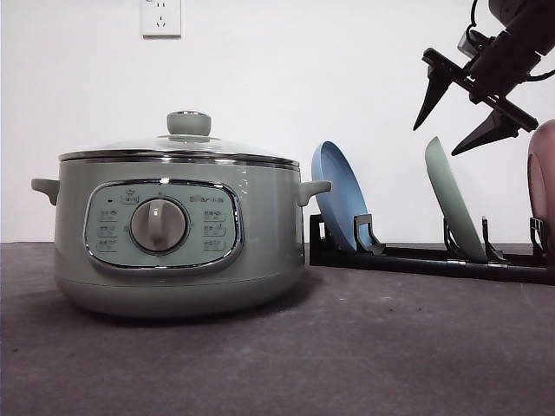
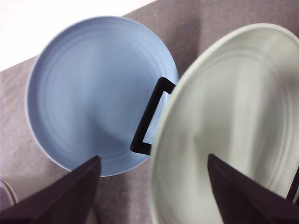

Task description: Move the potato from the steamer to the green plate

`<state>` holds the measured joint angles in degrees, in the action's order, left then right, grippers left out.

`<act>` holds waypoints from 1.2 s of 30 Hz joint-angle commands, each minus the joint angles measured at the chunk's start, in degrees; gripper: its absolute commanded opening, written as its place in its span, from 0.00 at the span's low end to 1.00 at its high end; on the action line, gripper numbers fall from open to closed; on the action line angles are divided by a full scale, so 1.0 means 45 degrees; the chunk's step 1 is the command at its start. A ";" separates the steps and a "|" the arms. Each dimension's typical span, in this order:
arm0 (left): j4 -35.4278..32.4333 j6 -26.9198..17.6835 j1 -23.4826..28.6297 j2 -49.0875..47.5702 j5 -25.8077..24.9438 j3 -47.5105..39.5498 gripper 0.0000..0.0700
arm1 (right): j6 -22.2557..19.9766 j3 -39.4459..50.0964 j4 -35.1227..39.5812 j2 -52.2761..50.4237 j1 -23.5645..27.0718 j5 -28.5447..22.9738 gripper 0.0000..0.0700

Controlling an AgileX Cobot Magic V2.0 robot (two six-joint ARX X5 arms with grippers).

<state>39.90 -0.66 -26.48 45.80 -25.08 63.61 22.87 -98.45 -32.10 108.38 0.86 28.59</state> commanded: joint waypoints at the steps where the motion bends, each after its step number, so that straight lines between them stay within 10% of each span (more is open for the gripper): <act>1: -0.0108 0.0018 -0.0063 0.0068 -0.0049 0.0233 1.00 | 0.0078 -0.0364 0.0078 0.0406 0.0005 -0.0017 0.56; 14: -0.0122 0.0018 -0.0058 0.0068 -0.0049 0.0233 1.00 | -0.0087 -0.0359 0.0068 0.0636 0.0005 -0.0032 0.01; 36: -0.0102 0.0018 -0.0059 0.0068 -0.0049 0.0233 1.00 | 0.0911 -0.1111 -0.0171 -0.0776 0.0019 0.0675 0.01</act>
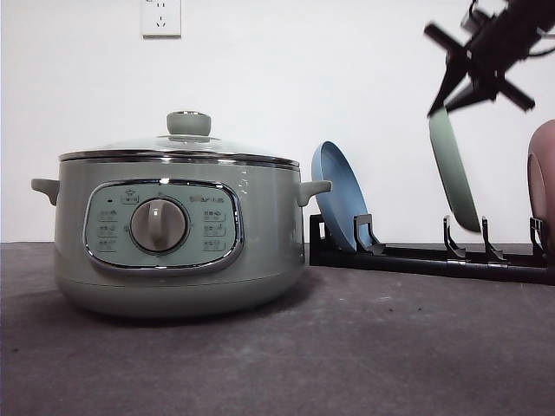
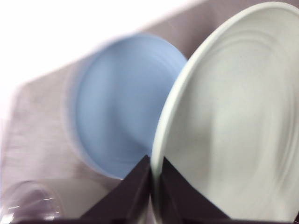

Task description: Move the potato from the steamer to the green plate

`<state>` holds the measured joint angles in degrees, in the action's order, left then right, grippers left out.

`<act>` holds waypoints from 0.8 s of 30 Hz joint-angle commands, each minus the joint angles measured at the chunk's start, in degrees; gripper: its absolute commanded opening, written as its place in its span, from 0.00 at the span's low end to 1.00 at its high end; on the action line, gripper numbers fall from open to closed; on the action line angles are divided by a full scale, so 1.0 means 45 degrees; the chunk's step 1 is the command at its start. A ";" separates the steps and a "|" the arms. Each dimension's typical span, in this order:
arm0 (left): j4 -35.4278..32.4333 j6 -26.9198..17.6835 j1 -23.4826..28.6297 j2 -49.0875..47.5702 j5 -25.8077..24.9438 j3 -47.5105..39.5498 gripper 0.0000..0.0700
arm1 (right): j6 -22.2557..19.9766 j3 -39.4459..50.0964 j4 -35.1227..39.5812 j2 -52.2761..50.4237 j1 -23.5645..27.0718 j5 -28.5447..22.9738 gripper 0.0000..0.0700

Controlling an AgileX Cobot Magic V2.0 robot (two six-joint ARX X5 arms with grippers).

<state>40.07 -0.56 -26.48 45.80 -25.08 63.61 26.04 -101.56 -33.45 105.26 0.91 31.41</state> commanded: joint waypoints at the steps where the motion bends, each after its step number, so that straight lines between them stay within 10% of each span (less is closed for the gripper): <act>1: -0.0140 -0.0005 -0.0063 0.0067 -0.0049 0.0233 1.00 | 0.0292 -0.0465 0.0107 -0.0211 0.0010 0.0058 0.01; 8: -0.0130 -0.0005 -0.0063 0.0049 -0.0049 0.0233 1.00 | 0.0277 -0.0495 -0.0448 -0.1596 -0.0078 0.0420 0.01; 24: -0.0137 0.0039 -0.0063 0.0018 -0.0049 0.0233 1.00 | -0.4864 -0.0395 -0.4951 -0.7160 -0.3273 -0.1564 0.01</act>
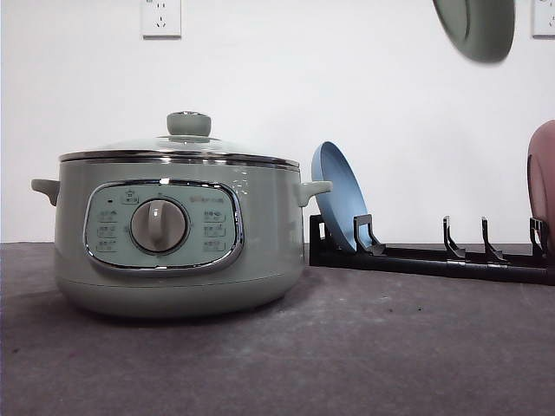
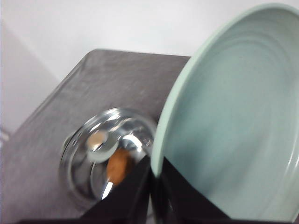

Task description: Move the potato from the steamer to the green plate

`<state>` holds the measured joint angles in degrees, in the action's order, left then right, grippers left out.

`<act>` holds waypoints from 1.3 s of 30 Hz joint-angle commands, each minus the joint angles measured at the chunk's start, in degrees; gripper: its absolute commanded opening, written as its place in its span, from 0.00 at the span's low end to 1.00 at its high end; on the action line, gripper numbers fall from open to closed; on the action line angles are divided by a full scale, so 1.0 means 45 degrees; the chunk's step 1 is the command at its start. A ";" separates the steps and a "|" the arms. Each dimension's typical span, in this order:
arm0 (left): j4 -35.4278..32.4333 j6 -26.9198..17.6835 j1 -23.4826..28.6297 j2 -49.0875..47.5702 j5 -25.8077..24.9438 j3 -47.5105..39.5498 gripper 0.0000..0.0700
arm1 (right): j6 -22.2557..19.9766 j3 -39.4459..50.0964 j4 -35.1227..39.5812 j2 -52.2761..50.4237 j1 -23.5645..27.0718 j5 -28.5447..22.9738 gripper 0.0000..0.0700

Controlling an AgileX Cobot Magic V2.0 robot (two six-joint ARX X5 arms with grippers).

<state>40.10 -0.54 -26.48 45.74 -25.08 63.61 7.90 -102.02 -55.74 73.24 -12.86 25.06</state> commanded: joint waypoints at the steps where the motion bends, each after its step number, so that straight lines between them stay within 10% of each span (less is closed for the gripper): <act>1: -0.0146 0.0033 -0.0063 0.0028 -0.0049 0.0233 1.00 | -0.1029 -0.0246 -0.0299 -0.0313 -0.0559 -0.0431 0.01; 16: -0.0151 0.0029 -0.0063 -0.0078 -0.0049 0.0233 1.00 | -0.1211 0.4613 -0.2195 -0.3961 -0.5732 -0.4663 0.01; 39: -0.0152 0.0039 -0.0063 -0.0078 -0.0049 0.0233 1.00 | -0.0538 1.2070 0.1214 -0.2140 -1.1576 -0.8911 0.01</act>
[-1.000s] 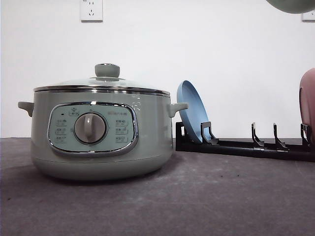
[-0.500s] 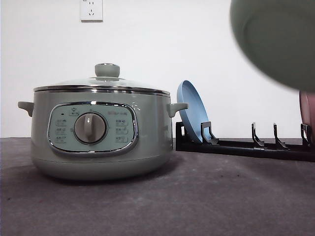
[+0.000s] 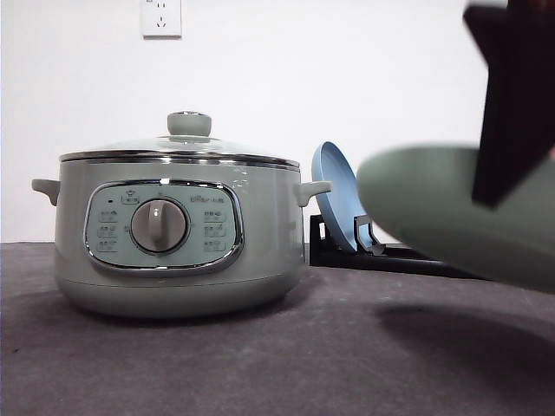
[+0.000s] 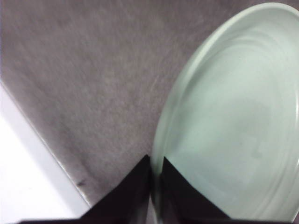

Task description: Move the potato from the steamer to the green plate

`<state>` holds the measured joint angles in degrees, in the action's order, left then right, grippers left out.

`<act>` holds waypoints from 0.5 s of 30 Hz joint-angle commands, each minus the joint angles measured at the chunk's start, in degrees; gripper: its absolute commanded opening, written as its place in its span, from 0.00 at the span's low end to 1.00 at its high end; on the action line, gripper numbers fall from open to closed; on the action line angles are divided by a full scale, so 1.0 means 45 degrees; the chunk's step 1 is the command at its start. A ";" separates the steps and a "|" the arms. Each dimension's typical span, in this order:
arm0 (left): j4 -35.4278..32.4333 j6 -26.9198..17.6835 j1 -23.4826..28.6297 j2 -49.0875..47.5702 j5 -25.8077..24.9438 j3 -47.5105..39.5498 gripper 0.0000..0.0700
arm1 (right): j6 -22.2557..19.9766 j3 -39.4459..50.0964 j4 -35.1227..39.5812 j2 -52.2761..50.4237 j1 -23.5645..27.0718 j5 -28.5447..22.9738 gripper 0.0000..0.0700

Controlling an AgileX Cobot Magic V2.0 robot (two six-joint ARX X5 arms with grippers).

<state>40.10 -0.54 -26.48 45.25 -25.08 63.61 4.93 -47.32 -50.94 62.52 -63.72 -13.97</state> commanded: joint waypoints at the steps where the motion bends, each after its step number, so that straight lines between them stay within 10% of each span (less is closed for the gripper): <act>1: -0.0155 0.0039 -0.0063 0.0029 -0.0049 0.0233 1.00 | 0.0099 -0.0054 0.0184 0.0457 -0.0439 -0.0411 0.01; 15: -0.0146 0.0039 -0.0063 0.0029 -0.0049 0.0233 1.00 | -0.0056 -0.0051 0.1845 0.3800 -0.1984 -0.1599 0.01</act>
<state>40.10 -0.54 -26.48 45.25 -25.08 63.61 4.74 -47.07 -43.38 78.48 -71.64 -20.65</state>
